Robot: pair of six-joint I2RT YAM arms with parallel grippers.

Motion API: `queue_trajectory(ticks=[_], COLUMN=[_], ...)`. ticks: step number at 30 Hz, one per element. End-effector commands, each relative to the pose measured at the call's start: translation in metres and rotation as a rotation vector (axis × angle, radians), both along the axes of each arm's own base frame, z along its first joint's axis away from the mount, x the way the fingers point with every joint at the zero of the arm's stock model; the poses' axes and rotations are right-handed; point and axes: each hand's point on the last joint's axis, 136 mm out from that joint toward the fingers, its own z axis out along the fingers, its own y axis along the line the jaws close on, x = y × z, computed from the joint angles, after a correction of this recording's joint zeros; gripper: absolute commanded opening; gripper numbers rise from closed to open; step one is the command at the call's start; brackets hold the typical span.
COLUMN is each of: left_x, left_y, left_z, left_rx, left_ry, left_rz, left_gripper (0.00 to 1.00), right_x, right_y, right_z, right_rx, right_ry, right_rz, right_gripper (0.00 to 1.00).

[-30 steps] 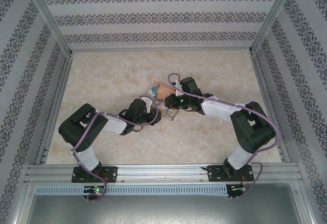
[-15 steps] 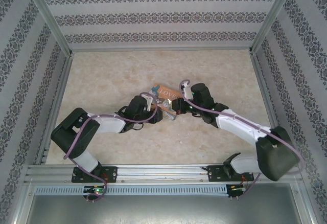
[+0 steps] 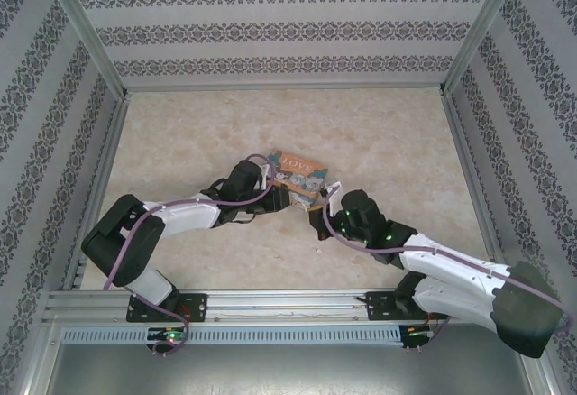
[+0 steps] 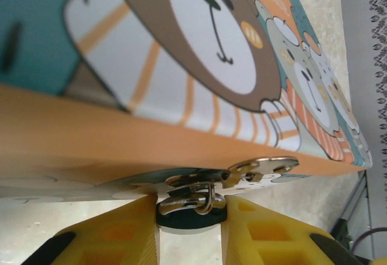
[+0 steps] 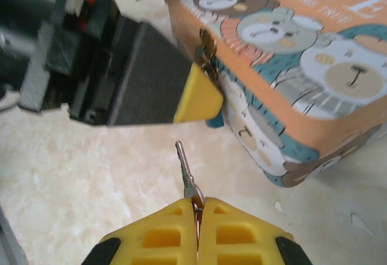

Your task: Unlock a padlock with a key

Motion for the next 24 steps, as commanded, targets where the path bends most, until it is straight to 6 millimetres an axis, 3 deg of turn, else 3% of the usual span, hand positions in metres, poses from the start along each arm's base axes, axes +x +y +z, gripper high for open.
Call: queue_trajectory(ticks=[1, 10, 24], left_x=[-0.003, -0.003, -0.001], left_y=[-0.012, -0.014, -0.017], left_z=[0.030, 0.035, 0.038], left_rx=[-0.075, -0.083, -0.089], left_ry=[0.029, 0.068, 0.078], left_rz=[-0.010, 0.001, 0.000], left_gripper=[0.27, 0.24, 0.24], right_x=[0.004, 0.006, 0.015], right_y=[-0.002, 0.008, 0.019], right_z=[-0.006, -0.034, -0.047], right_rx=[-0.038, -0.104, -0.108], right_ry=[-0.071, -0.061, -0.074], right_rz=[-0.048, -0.072, -0.074], right_gripper=[0.00, 0.00, 0.00])
